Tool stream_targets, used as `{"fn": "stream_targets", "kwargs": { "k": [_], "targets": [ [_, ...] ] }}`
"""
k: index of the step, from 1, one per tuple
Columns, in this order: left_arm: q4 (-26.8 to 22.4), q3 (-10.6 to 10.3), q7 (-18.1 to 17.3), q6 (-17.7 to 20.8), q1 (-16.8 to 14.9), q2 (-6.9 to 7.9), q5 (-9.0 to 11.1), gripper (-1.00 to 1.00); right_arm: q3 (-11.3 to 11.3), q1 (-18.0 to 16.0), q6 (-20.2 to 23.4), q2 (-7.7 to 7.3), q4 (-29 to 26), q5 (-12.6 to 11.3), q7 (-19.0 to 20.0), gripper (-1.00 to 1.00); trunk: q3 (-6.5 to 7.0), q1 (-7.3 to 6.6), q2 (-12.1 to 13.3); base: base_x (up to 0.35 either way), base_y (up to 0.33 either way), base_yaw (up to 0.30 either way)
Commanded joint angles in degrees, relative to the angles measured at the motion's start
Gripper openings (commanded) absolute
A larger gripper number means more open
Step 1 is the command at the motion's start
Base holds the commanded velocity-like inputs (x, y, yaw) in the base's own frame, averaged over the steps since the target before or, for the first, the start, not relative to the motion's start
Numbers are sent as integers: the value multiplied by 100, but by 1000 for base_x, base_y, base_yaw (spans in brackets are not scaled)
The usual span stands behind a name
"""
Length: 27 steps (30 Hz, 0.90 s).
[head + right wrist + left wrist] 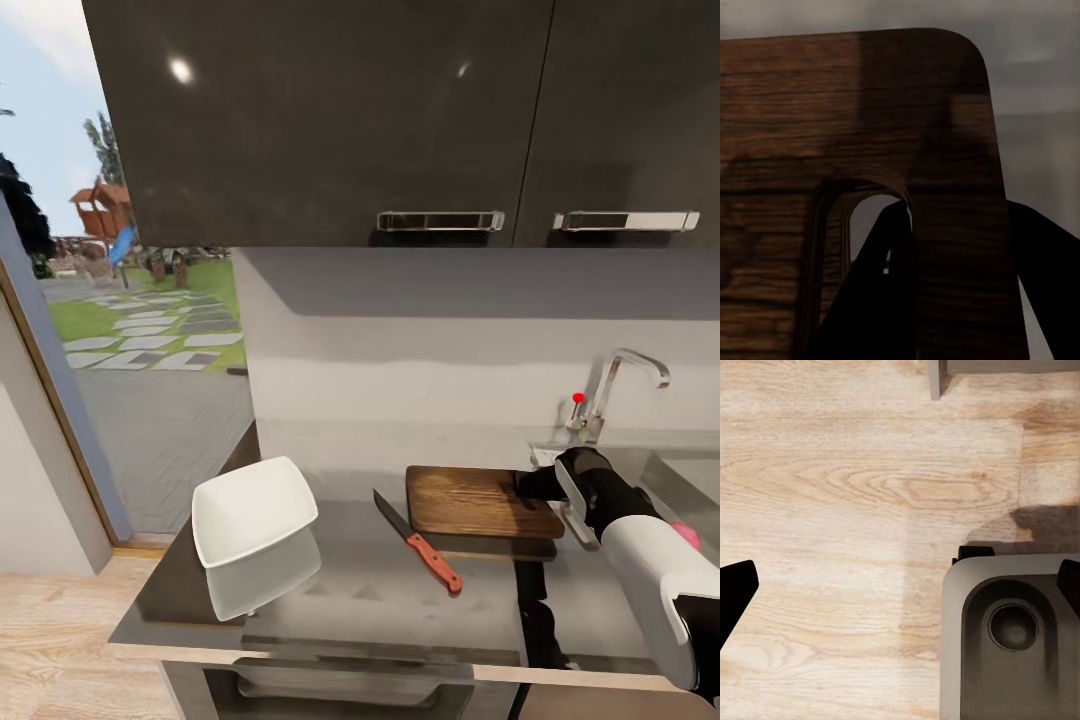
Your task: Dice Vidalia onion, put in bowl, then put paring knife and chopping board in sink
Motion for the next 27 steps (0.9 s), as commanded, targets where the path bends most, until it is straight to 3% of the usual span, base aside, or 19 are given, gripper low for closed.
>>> {"fn": "stream_targets", "kwargs": {
  "k": [1,27],
  "targets": [
    [-3,-4,15,-15,0,0,0,100,-17,0,9,2,119,202,21,-100,-7,1,-2,0,0,0],
    [-3,-13,15,-15,0,-9,-9,100,-17,1,8,12,163,202,14,-100,-7,1,-2,0,-39,0]
  ]
}}
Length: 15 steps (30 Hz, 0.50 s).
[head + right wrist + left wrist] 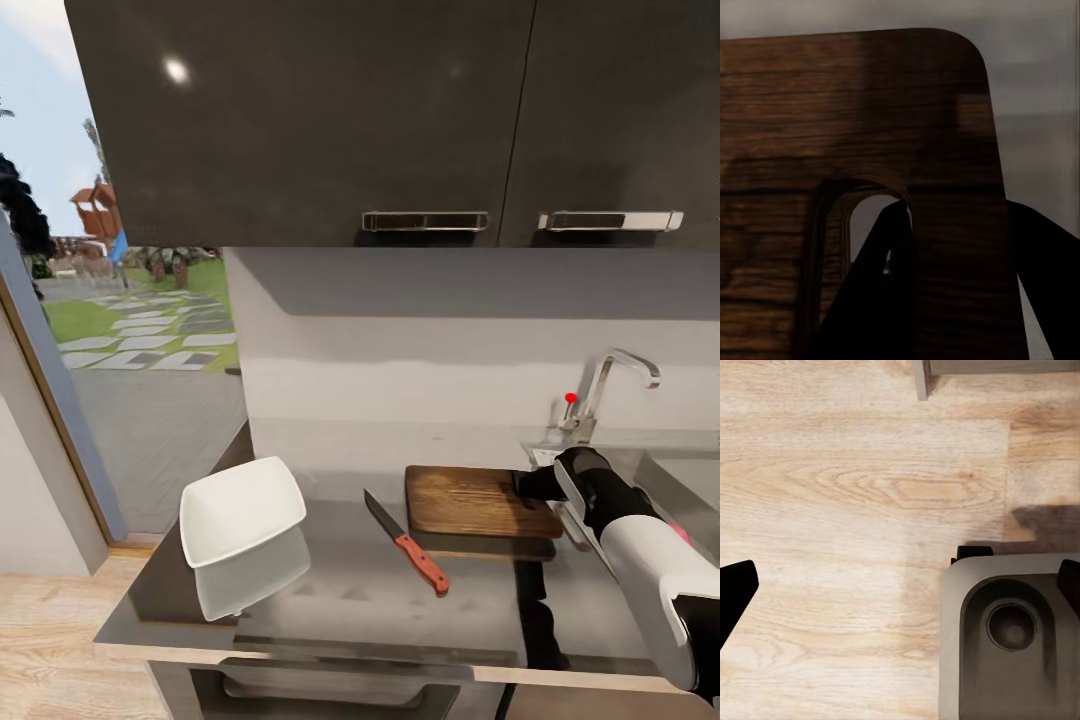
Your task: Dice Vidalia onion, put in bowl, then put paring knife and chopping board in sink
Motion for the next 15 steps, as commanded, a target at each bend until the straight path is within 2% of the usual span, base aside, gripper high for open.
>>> {"fn": "stream_targets", "kwargs": {
  "k": [1,15],
  "targets": [
    [-4,-1,15,-15,1,0,-1,100,-20,1,7,-1,166,219,23,-100,-7,1,-2,0,-13,0],
    [-4,-3,15,-15,1,0,-1,100,-11,-1,7,13,169,219,26,-100,-7,1,-2,0,-1,0]
  ]
}}
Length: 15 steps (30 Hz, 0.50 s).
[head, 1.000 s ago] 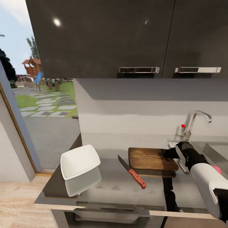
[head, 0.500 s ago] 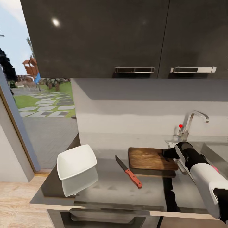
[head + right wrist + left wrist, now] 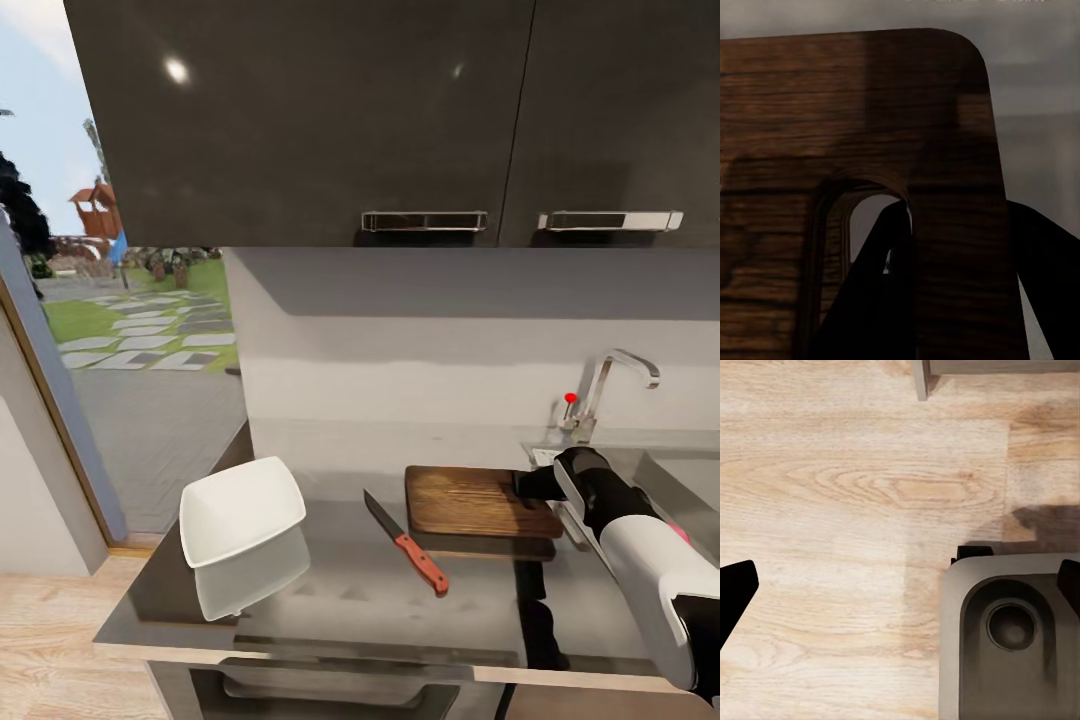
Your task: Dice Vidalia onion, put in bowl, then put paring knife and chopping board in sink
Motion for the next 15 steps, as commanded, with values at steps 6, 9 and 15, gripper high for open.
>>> {"fn": "stream_targets", "kwargs": {
  "k": [6,9,15],
  "targets": [
    [-2,-4,15,-15,-1,0,-1,100,-5,3,12,6,170,178,24,-100,-7,1,-3,0,0,0],
    [-2,-5,15,-15,-1,0,-1,100,-5,3,12,6,170,178,22,-100,-7,1,-3,0,0,0],
    [-2,-4,15,-15,-1,0,-1,100,-5,3,-125,12,324,178,20,-100,-7,1,-3,0,0,0]
  ]
}}
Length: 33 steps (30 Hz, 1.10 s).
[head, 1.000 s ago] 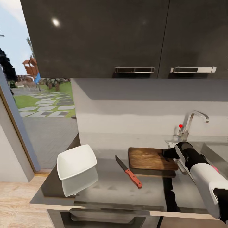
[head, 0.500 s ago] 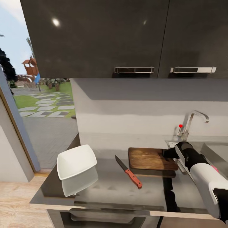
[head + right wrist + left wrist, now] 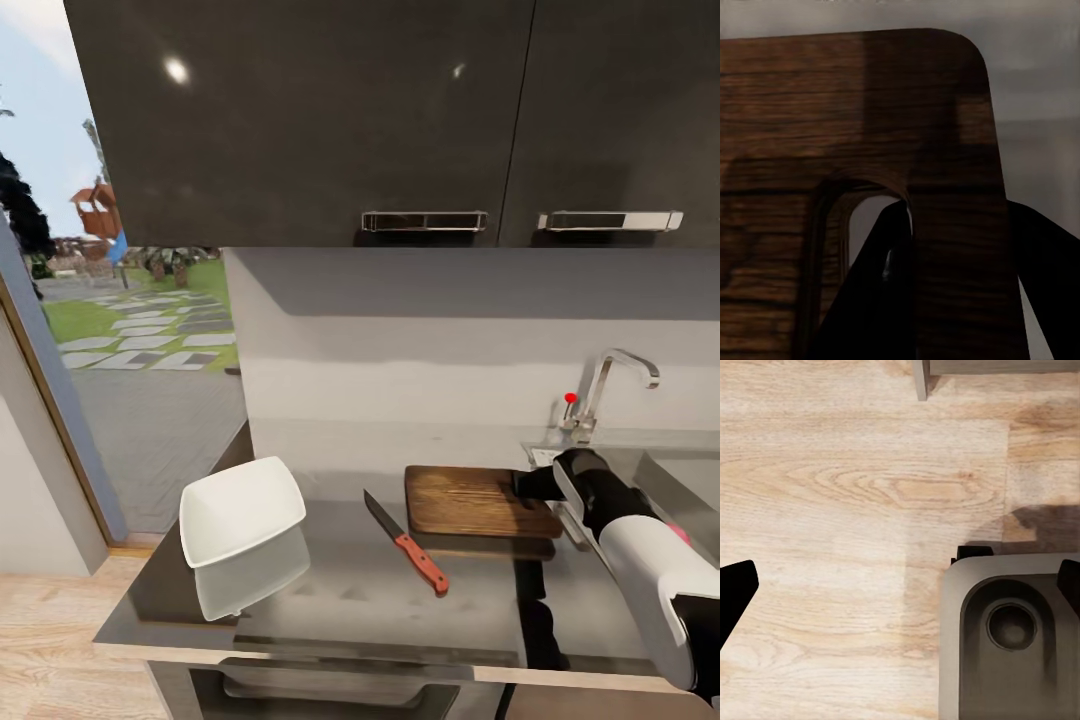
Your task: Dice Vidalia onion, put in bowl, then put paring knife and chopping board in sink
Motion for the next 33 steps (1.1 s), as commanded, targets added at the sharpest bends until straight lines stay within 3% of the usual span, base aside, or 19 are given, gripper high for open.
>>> {"fn": "stream_targets", "kwargs": {
  "k": [1,6,29,30,33],
  "targets": [
    [-2,-6,16,-15,-1,0,-1,100,-7,2,-33,4,284,185,22,-100,-7,1,-2,0,0,0],
    [-2,-7,16,-15,-1,0,-1,100,-7,-1,-249,6,420,185,21,-100,-7,1,-2,0,0,0],
    [-2,-7,16,-15,-1,0,-1,100,-7,-1,-266,6,477,185,21,-100,-7,1,-2,0,0,0],
    [-2,-5,16,-15,-1,0,-1,100,-10,-1,-266,6,477,185,21,100,-7,1,-2,0,0,0],
    [-2,-7,16,-15,-1,0,-1,100,-8,-2,-266,5,477,185,21,100,-7,1,-2,0,0,0]
  ]
}}
